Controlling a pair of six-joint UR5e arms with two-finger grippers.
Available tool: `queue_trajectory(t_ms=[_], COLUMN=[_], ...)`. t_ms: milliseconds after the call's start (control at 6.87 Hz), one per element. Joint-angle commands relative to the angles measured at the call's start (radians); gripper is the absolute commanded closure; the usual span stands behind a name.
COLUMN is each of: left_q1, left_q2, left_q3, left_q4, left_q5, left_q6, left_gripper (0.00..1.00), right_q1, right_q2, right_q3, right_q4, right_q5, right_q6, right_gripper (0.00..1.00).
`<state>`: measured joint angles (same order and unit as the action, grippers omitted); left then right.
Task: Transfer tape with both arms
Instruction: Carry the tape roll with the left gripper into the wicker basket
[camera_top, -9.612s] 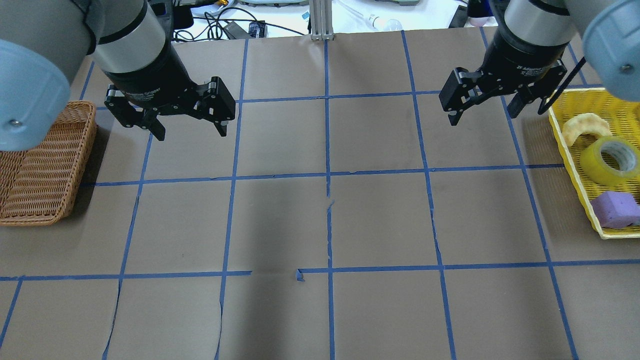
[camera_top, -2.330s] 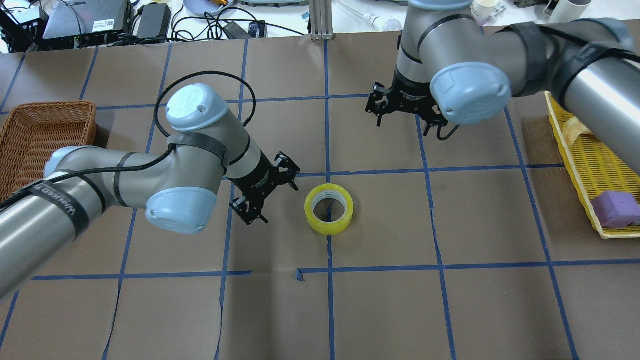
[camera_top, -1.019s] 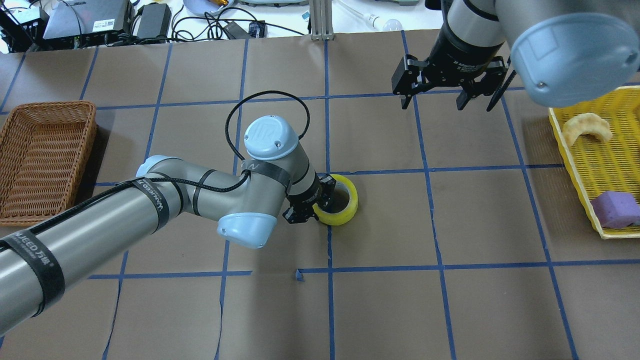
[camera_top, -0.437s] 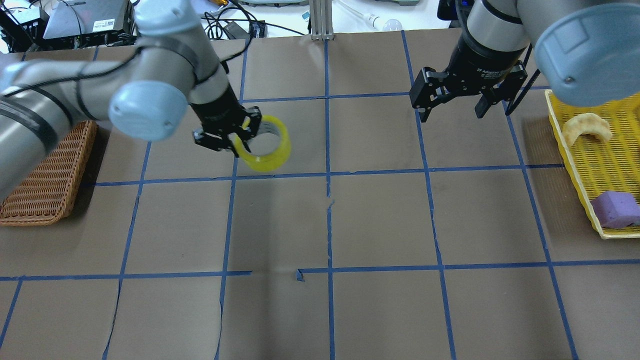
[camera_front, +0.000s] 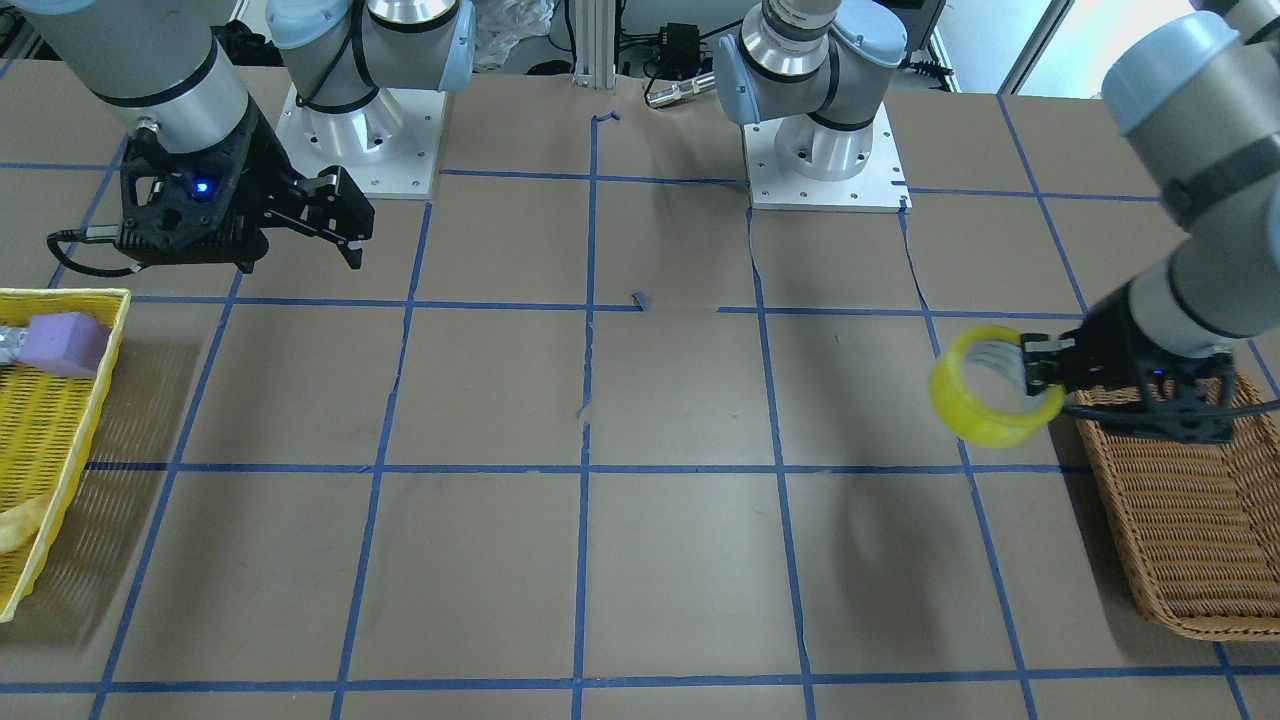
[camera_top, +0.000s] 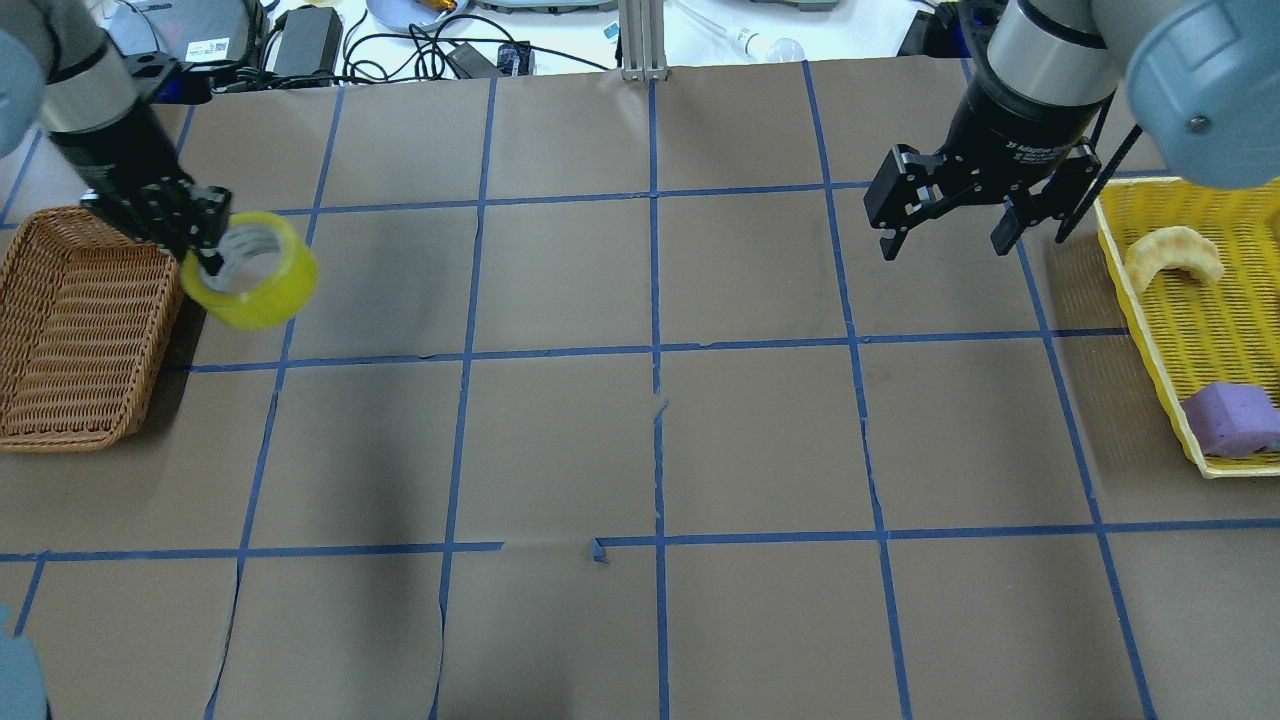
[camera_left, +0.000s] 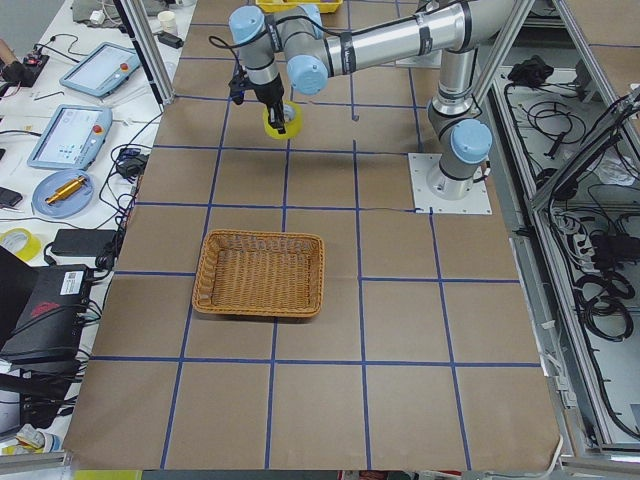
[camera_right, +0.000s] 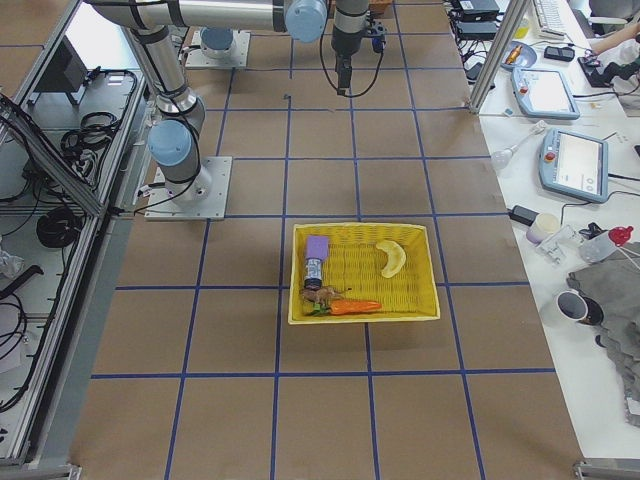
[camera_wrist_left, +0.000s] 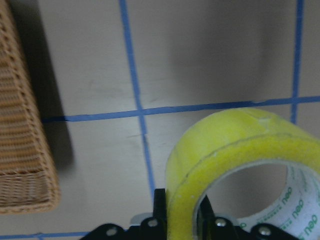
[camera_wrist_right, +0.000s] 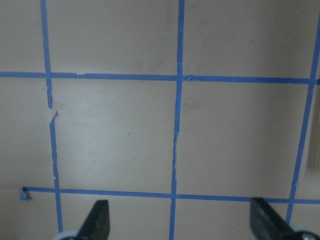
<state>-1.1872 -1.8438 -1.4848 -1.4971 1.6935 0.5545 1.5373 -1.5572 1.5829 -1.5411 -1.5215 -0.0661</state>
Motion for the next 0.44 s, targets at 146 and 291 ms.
queue_trajectory(t_ms=[146, 291], left_q1=[0.304, 0.358], left_q2=[-0.173, -0.245], left_q3=[0.026, 0.040], left_q4=[0.347, 0.442], left_q5=[-0.053, -0.098], left_q6=[0.571, 0.675], left_gripper=[1.00, 1.00], right_q1=[0.006, 0.017], right_q2=[-0.017, -0.020], right_q3=[-0.007, -0.006], right_q4=[-0.024, -0.025], right_q5=[-0.011, 0.003], right_q6=[0.002, 0.003], right_gripper=[0.00, 0.00])
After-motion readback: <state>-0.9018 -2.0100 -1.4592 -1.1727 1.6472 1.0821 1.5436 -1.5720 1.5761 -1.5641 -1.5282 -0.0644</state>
